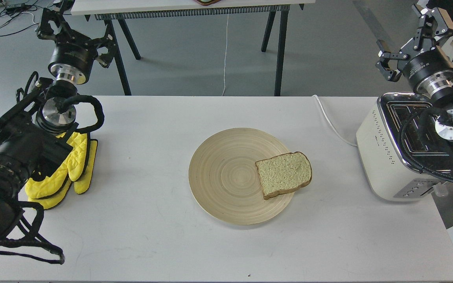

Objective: Put bread in toaster with right arm
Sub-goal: 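Move the right gripper away from the toaster toward the bread slice, then reach the right gripper to the bread slice edge and grasp it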

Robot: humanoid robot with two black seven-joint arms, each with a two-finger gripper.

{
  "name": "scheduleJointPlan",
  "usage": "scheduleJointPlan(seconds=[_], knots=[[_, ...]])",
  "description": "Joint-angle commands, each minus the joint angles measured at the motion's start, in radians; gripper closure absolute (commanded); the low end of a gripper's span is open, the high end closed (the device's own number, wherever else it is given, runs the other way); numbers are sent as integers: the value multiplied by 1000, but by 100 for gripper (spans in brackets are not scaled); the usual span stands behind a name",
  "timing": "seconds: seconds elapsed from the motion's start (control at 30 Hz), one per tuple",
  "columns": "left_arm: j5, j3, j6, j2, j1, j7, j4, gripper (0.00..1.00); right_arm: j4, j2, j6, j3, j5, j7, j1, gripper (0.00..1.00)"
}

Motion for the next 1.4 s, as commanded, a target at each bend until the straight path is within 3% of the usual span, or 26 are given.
scheduleJointPlan(seconds=[0.0, 0.2, 0.33, 0.43, 0.63, 0.93, 1.1, 1.17, 1.37], knots=[[1, 1, 0, 0, 0, -1, 2, 0, 2, -1, -3, -1, 5, -10, 1, 1], [-1, 0, 0, 1, 2, -1, 4, 0, 53, -11, -49, -46, -7, -6, -11, 1], [-1, 0, 0, 0, 2, 1, 4, 0, 219, -74, -112, -118, -34, 2, -65, 1], [-1, 0, 0, -2, 2, -1, 4, 0, 358, -148, -200, -155, -146, 3, -111, 2], [-1, 0, 0, -3, 2, -1, 4, 0, 547, -182, -339, -190, -427, 2, -250, 2], [-1, 0, 0, -3, 2, 1, 4, 0, 539, -152, -510, -360, -653, 3, -358, 5], [-1, 0, 0, -5, 2, 1, 2, 0, 503, -129, -514, -448, -657, 13, -358, 9], [-1, 0, 0, -5, 2, 1, 1, 0, 485, -113, -514, -477, -659, 13, -358, 16], [-1, 0, 0, -3, 3, 1, 1, 0, 471, -94, -514, -540, -659, 13, -353, 24]])
